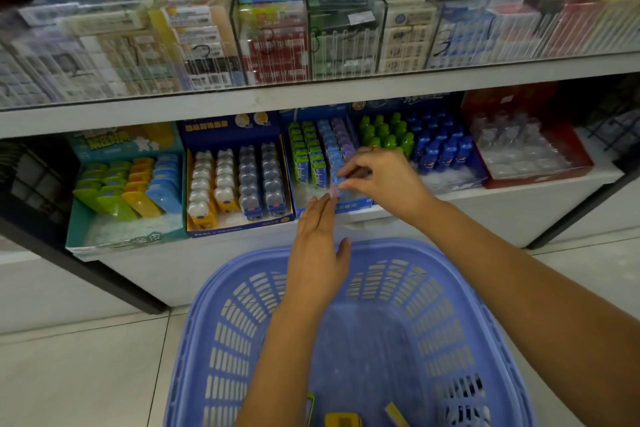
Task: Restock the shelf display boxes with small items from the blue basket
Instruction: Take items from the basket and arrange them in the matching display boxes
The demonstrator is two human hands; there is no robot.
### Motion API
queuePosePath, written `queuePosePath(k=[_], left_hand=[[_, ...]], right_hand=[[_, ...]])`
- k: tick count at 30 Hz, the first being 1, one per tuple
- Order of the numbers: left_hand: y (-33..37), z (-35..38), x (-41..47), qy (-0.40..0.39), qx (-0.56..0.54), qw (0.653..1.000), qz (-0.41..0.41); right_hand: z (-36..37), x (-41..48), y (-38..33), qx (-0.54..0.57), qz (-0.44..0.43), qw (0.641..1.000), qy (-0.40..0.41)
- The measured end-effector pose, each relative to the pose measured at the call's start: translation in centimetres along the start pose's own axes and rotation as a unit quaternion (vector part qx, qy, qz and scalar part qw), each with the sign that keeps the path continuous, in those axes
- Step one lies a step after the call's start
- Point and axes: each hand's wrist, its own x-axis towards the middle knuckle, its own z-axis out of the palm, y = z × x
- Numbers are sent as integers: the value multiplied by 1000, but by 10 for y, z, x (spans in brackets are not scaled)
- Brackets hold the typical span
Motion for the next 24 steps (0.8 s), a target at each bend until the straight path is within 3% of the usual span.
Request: queuePosePath(k=[8, 11, 14, 16, 18, 20, 21, 24], left_hand=[[3, -6, 2, -29, 3, 1000, 3], [3, -15, -2, -47, -41, 998, 2], [-2, -15, -20, 33, -95, 995, 15], [-11, -6, -35, 25, -101, 994, -10], [-29, 9, -51, -91, -59, 992, -65], [-55, 27, -73, -247, 7, 958, -145], [-68, 36, -87, -307, 25, 933, -189], [-100, 59, -126, -419, 96, 868, -247]], right_hand=[[5, -13, 1, -86, -47, 995, 26], [3, -26, -4, -77, -22, 997, 6], [12, -64, -2, -31, 9, 999, 11], [35, -97, 6, -22, 52, 996, -65], [68, -129, 22, -93, 127, 956, -247], [98, -162, 44, -141, 220, 866, -426], [109, -176, 53, -155, 263, 825, -476], [135, -209, 75, -213, 313, 750, -542]])
